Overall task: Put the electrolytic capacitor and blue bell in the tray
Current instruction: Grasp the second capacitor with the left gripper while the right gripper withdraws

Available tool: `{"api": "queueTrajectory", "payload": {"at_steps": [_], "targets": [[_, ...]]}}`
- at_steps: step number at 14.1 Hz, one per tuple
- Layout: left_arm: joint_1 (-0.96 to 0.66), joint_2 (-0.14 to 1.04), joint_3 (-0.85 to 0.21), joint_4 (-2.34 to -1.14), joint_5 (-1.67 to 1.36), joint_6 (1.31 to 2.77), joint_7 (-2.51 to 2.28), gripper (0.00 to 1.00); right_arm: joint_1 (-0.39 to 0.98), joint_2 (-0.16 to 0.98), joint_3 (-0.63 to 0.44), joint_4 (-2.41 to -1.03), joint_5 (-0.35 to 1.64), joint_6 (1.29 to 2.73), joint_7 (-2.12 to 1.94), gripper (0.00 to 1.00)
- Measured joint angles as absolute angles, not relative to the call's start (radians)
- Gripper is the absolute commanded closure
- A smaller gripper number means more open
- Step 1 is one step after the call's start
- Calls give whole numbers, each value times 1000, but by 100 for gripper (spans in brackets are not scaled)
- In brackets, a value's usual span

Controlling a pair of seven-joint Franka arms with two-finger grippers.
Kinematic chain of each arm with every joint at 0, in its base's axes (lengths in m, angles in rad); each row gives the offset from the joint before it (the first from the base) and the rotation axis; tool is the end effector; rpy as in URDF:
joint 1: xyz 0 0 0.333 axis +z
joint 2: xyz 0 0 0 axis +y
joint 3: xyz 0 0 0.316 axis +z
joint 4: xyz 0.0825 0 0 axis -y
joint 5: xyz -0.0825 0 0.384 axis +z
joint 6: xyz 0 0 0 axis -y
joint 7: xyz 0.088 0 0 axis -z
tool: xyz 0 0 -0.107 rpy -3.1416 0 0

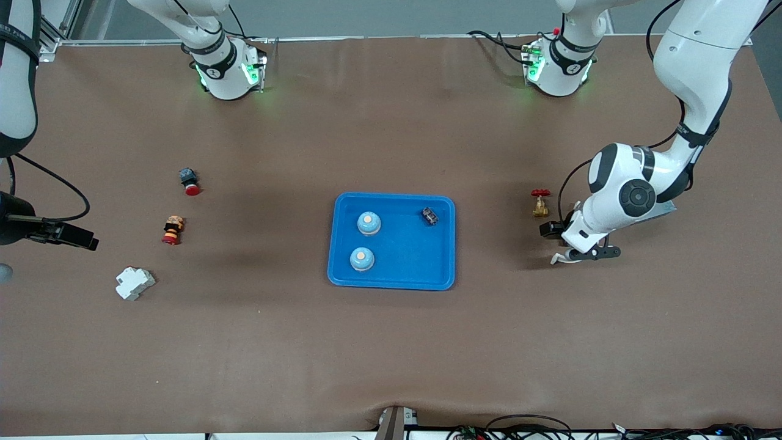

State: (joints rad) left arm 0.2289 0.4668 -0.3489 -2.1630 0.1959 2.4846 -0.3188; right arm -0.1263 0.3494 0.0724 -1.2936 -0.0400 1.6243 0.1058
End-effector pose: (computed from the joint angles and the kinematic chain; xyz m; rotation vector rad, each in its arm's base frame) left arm 0.5473 -0.0714 0.1805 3.1137 0.0974 -0.1775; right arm 0.6588 -0.0479 0.5481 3.1157 -0.2519 -0.0273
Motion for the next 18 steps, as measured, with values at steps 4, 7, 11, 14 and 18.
{"api": "queueTrajectory", "payload": {"at_steps": [4, 7, 11, 14, 18], "targets": [[231, 467, -349, -2164, 196, 2485, -319, 44, -129, 311, 70, -1290, -40, 1620, 78, 0], [233, 467, -349, -2164, 196, 2485, -319, 70, -135, 284, 66, -1290, -40, 1579, 36, 0], [233, 467, -348, -2163, 196, 2485, -320, 88, -152, 271, 59, -1290, -40, 1577, 0, 0], [234, 465, -348, -2157, 196, 2486, -323, 94, -172, 270, 58, -1291, -40, 1577, -40, 0], [232, 422, -367, -2115, 196, 2412, -404, 95, -183, 270, 57, -1291, -40, 1577, -58, 0]]}}
